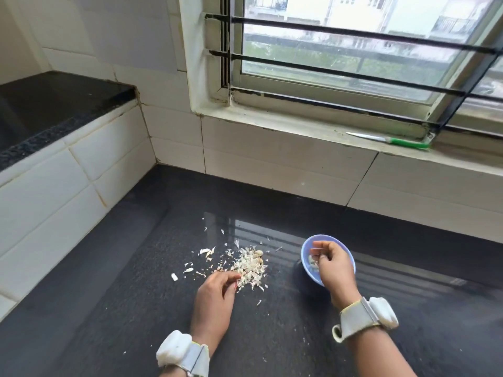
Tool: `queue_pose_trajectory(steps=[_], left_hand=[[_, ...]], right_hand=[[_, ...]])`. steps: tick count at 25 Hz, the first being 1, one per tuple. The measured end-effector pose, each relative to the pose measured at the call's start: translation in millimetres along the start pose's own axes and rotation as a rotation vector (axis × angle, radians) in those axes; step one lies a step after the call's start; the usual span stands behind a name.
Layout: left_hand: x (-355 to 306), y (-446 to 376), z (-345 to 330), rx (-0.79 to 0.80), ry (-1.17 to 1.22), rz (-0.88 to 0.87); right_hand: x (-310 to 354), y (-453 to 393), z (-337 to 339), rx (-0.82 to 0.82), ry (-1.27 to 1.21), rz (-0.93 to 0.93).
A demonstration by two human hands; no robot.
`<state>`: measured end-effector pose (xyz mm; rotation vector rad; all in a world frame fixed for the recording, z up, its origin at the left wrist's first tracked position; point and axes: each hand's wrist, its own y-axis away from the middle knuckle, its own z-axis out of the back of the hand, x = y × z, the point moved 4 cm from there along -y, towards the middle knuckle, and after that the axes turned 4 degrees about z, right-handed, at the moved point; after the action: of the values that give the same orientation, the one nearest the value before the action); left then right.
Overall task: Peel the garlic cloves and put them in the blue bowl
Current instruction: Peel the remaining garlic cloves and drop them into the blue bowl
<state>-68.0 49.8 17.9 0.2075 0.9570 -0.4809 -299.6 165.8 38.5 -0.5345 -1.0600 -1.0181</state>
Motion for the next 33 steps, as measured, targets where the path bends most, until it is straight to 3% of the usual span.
queue_pose_trajectory(steps=[2,6,10,13,15,18,24,27,33], left_hand=[[2,-1,3,-0.035,0.028,0.013],[13,-6,20,-0.180,0.030,-0.012],[34,-10,51,-0.381,-0.099,-0.099],[61,-19,66,-0.385,-0.205,-0.074],[70,-22,66,-0.324,-0.179,-0.043],[69,-27,63,-0.275,-0.110,-0.024],[70,-32,63,-0.302,-0.077,-0.045],[71,-33,63,-0.295,-0.098,-0.058],[73,-33,63,-0.309,-0.101,-0.082]], right_hand=[[7,3,0,-0.027,0.103,0.075],[47,16,-18,-0.108,0.274,0.521],[43,45,-80,0.139,0.410,0.760],[18,63,-128,0.327,0.678,0.718],[7,59,-143,0.372,0.694,0.645],[4,52,-145,0.294,0.620,0.756],[15,42,-127,0.244,0.366,0.547],[18,41,-126,0.100,0.422,0.672],[38,65,-133,-0.032,0.510,0.792]])
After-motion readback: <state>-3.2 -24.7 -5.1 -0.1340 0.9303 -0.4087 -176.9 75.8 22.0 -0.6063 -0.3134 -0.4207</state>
